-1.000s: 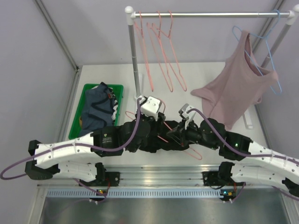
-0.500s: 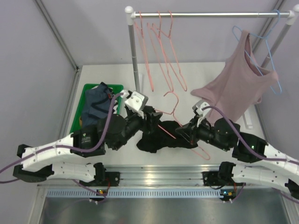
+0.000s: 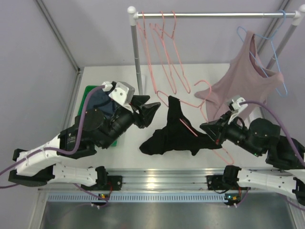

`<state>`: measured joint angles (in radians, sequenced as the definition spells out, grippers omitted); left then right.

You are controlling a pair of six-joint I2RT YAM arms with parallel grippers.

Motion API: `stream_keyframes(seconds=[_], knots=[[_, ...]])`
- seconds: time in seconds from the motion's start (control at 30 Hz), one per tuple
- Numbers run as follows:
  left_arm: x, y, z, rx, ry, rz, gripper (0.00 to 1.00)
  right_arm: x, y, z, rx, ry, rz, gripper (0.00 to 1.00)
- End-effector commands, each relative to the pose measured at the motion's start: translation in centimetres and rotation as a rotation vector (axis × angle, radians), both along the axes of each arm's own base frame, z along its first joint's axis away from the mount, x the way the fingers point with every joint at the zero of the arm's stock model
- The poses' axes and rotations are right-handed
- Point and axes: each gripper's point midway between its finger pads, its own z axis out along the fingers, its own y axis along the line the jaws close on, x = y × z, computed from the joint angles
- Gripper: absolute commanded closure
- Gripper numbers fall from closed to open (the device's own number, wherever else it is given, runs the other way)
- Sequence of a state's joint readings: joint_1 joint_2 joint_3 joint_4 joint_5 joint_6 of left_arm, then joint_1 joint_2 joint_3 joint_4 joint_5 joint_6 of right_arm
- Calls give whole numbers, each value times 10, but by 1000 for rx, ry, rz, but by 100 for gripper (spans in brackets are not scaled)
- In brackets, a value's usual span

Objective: Place the tank top on the hanger

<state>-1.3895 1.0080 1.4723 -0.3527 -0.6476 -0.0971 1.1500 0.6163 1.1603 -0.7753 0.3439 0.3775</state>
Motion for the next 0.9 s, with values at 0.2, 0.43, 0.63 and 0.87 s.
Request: stream_keyframes(seconds=[0.2,0.43,0.63,0.87], knots=[[-2,6,23,-36,-41,-6,48,-16,-51,72,81,-56,-32,100],[-3,6,22,-38,-38,-10,48,-20,-70,104,104,-82,-50,100],[-3,0,20,-29,-38,-19,48,-8,-92,154,138,-127,-166,100],[-2,-7,15,-6,-36,-25,48,26,-102,180,38,-181,-376,100]])
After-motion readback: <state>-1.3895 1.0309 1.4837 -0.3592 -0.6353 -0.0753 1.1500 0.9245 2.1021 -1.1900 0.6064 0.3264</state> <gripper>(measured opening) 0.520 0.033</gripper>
